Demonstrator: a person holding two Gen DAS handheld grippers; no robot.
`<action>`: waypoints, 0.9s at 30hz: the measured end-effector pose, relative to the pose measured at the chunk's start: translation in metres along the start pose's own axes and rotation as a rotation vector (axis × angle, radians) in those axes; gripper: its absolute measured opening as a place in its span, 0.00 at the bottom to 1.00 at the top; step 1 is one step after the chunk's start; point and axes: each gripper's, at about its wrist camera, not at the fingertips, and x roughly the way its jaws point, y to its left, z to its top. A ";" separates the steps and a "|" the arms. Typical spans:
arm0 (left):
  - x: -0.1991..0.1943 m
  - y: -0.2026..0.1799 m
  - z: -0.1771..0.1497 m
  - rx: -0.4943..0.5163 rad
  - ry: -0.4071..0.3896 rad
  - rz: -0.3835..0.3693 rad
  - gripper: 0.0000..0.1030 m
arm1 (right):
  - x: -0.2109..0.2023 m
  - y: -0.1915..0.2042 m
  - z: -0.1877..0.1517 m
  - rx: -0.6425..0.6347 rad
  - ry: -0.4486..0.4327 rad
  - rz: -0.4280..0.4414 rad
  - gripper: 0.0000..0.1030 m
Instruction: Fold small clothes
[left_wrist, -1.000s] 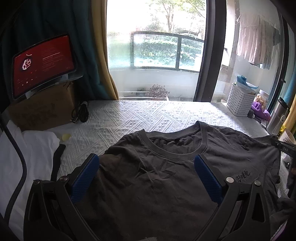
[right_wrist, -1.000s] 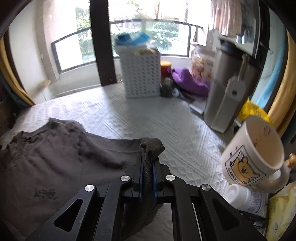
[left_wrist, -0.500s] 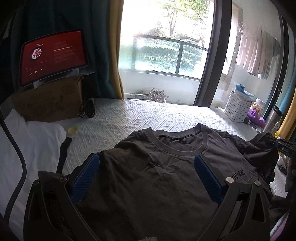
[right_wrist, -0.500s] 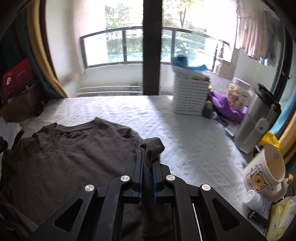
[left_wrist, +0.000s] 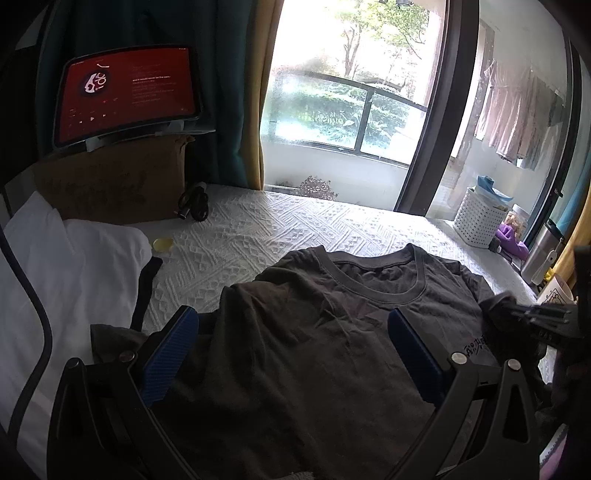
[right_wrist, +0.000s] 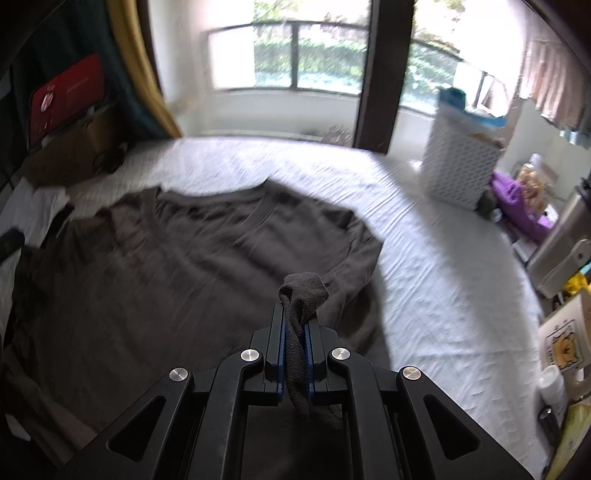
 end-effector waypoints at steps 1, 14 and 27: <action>0.000 0.001 0.000 -0.002 0.000 -0.001 0.98 | 0.003 0.004 -0.002 -0.009 0.016 0.014 0.09; -0.005 0.005 0.000 -0.004 -0.012 0.003 0.98 | -0.015 0.000 -0.004 0.016 -0.015 0.090 0.72; -0.002 0.041 0.005 -0.044 -0.002 0.101 0.98 | 0.051 -0.045 0.035 0.136 0.021 0.046 0.65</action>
